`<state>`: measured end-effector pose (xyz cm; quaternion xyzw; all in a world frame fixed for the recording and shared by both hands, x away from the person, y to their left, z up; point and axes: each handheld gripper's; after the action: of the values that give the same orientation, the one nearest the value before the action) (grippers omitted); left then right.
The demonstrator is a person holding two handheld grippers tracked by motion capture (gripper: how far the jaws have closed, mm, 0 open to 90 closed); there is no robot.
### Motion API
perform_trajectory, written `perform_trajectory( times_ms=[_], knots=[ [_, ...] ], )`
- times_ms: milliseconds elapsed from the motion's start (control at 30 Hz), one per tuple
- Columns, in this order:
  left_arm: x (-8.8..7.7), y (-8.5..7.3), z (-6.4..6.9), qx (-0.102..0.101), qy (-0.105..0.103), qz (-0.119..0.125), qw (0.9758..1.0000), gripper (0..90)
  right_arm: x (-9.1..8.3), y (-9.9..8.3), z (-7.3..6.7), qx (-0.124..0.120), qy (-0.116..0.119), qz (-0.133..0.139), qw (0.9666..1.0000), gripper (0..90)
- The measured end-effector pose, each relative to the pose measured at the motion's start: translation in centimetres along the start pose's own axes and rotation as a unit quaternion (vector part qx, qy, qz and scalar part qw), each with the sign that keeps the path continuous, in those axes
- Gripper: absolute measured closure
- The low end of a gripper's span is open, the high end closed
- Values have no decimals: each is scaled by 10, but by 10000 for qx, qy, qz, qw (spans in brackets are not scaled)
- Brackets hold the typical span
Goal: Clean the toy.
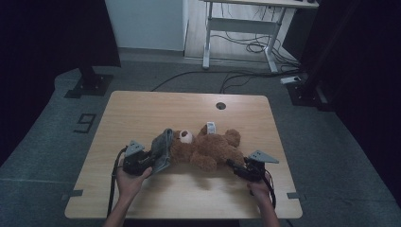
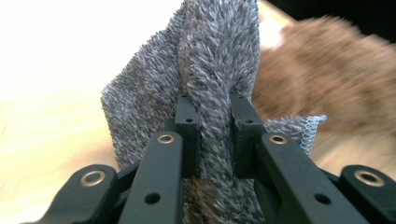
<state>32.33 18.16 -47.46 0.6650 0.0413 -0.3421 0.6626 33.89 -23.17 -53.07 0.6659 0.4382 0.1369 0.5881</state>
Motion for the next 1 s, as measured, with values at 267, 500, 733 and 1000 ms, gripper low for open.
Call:
perform_trajectory(
  times_ms=[267, 500, 733, 1000],
  knots=[
    [9, 38, 48, 399, -454, 237, 9979, 761, 0, -1, 0, 16, 0, 9, 10000, 508],
    [35, 65, 91, 768, -803, 233, 9935, 759, 0, -1, 0, 23, 2, 17, 10000, 508],
    [76, 67, 134, 1131, -1062, -276, 9875, 759, 0, -1, 0, 9, 8, 31, 10000, 508],
    [82, 38, 149, 1300, -1339, -455, 9814, 762, 0, -3, 2, 63, 22, -71, 10000, 508]
  ],
)
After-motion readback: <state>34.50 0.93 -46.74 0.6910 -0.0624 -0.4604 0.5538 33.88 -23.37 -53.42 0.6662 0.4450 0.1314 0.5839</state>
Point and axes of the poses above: each handheld gripper's, and its own axes: x roughly forward along the jaws, y roughly out of its top, z roughly to its right, and after that the axes turned 10 degrees about y, right-handed
